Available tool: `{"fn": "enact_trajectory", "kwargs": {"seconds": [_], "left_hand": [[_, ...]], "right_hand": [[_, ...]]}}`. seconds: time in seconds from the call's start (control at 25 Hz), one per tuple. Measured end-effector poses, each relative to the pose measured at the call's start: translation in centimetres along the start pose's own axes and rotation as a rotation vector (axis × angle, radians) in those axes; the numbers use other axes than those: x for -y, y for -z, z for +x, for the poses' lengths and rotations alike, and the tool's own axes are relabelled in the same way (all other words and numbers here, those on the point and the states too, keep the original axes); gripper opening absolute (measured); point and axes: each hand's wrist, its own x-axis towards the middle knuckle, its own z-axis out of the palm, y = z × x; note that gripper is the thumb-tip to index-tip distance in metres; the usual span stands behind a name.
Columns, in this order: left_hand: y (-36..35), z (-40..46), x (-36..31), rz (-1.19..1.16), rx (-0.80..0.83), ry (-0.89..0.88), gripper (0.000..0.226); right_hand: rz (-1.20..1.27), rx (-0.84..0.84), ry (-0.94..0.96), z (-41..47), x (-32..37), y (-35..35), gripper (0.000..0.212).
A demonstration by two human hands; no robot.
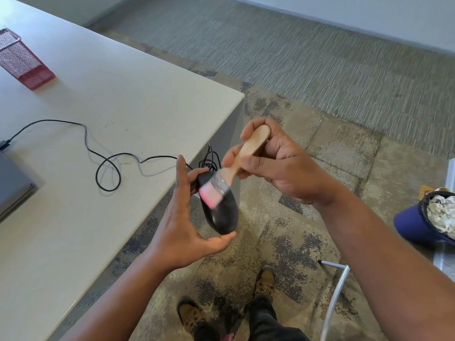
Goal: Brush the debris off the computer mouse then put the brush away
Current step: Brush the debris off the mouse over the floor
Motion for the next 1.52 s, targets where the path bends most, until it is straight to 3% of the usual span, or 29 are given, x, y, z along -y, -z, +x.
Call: {"fn": "enact_trajectory", "kwargs": {"seconds": [0.12, 0.28, 0.4, 0.56, 0.68, 0.88, 1.08, 1.28, 1.44, 1.52], "left_hand": [[0.1, 0.0, 0.1, 0.009, -0.001, -0.006, 0.154], [0.1, 0.0, 0.1, 0.033, 0.014, -0.016, 0.154], [0.0, 0.1, 0.4, 0.035, -0.002, -0.010, 0.156], [0.1, -0.1, 0.3, 0.055, -0.031, 0.026, 0.155], [0.0, -0.2, 0.2, 0.081, -0.036, 0.044, 0.151], [-0.2, 0.1, -0.2, 0.091, -0.039, 0.079, 0.150], [-0.1, 0.0, -0.2, 0.128, -0.067, 0.125, 0.151], [-0.5, 0.1, -0.5, 0.153, -0.149, 0.118, 0.148], [-0.6, 0.3, -0.4, 0.160, -0.188, 0.109, 0.146], [-0.7, 0.4, -0.2, 0.131, -0.189, 0.095, 0.141]], "right_hand": [[-0.004, -0.022, -0.070, -0.3, 0.3, 0.7, 0.029], [-0.164, -0.195, 0.133, 0.2, 0.1, 0.3, 0.026], [-0.247, -0.058, 0.204, 0.1, 0.1, -0.6, 0.016], [-0.264, 0.182, 0.146, -0.7, 1.4, -0.5, 0.013], [-0.199, 0.227, 0.085, -1.1, 2.1, 0.0, 0.007], [-0.128, 0.087, 0.044, -0.8, 0.8, -1.0, 0.013], [-0.177, -0.241, 0.115, -0.9, 0.1, 0.0, 0.013], [-0.027, -0.208, 0.100, -1.8, -1.6, -0.9, 0.017], [-0.037, -0.403, 0.168, -2.4, -2.1, 0.2, 0.016], [0.047, -0.420, 0.161, -2.5, -2.4, 0.3, 0.016]]}}
